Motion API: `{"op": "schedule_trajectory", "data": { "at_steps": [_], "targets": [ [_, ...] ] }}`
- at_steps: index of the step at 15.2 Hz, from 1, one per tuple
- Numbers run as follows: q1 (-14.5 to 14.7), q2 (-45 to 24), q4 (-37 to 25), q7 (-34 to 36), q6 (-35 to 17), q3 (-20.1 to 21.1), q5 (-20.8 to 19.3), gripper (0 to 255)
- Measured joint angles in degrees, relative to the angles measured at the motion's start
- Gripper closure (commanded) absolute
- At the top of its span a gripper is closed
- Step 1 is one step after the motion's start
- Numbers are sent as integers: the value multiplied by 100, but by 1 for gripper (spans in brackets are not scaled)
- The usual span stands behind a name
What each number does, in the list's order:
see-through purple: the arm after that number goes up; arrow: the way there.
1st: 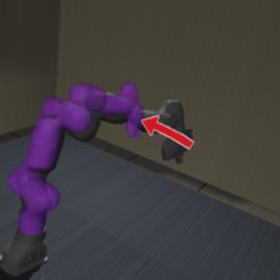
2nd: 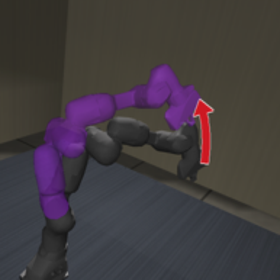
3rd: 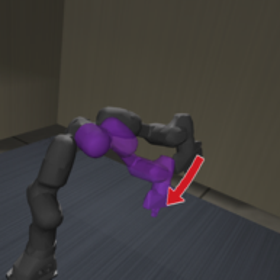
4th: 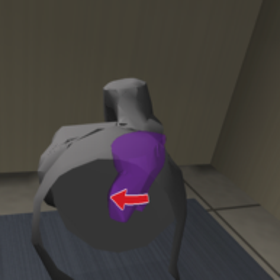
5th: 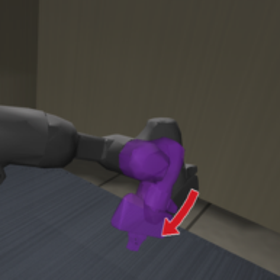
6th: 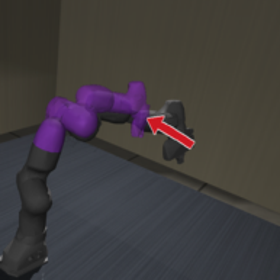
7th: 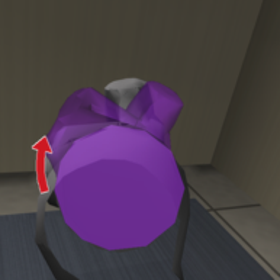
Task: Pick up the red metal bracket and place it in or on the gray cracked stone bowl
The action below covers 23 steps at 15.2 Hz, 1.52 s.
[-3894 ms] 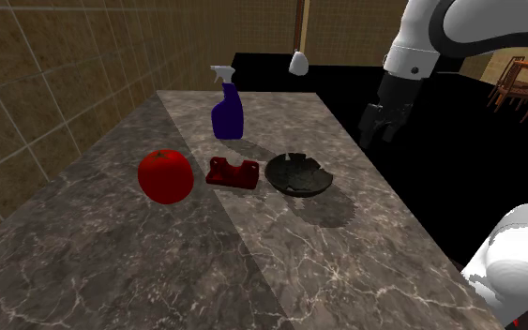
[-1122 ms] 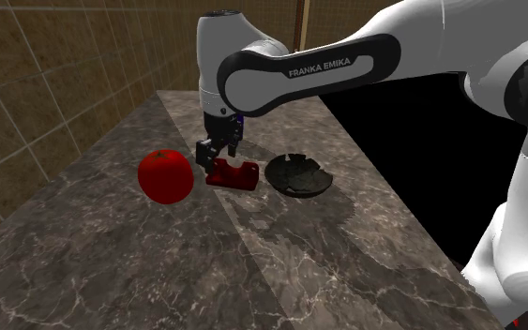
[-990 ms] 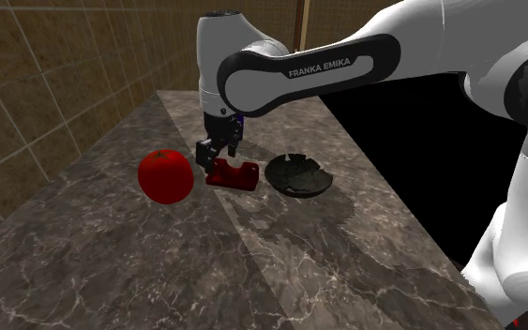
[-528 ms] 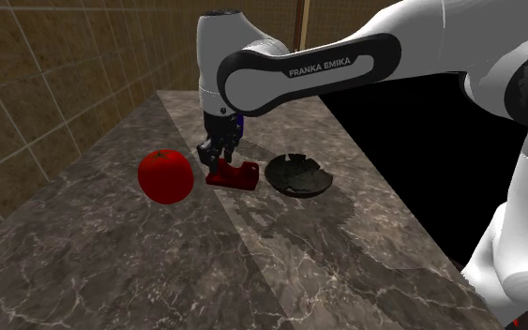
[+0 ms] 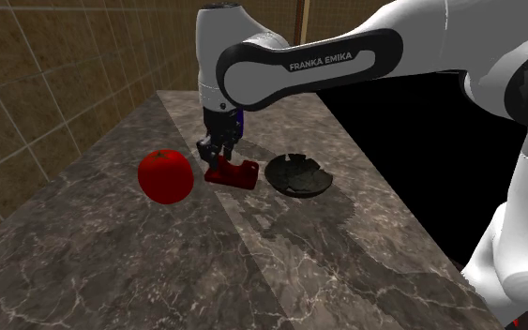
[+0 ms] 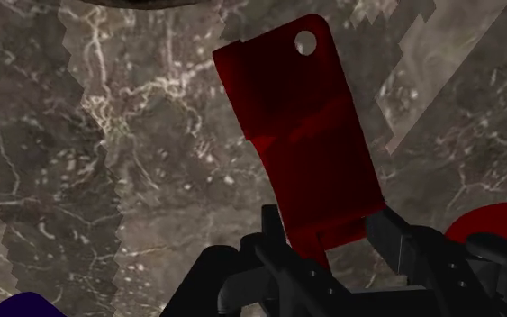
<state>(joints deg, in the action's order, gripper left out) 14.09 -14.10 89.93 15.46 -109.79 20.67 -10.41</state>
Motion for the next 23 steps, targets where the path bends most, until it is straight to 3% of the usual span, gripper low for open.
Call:
{"op": "schedule_trajectory", "data": {
  "at_steps": [6, 7, 9, 13, 15, 23],
  "targets": [
    [27, -6, -481, -41, 455, 10, 8, 255],
    [27, -5, -482, -41, 455, 11, 8, 0],
    [-68, 151, -236, -149, 321, 18, 165, 0],
    [-618, 1233, 1357, -1197, -463, -49, 1516, 0],
    [-717, 1473, 1765, -1603, -666, -126, 1989, 0],
    [-690, 1391, 2224, -1711, -1222, -101, 2126, 0]
  ]
}}
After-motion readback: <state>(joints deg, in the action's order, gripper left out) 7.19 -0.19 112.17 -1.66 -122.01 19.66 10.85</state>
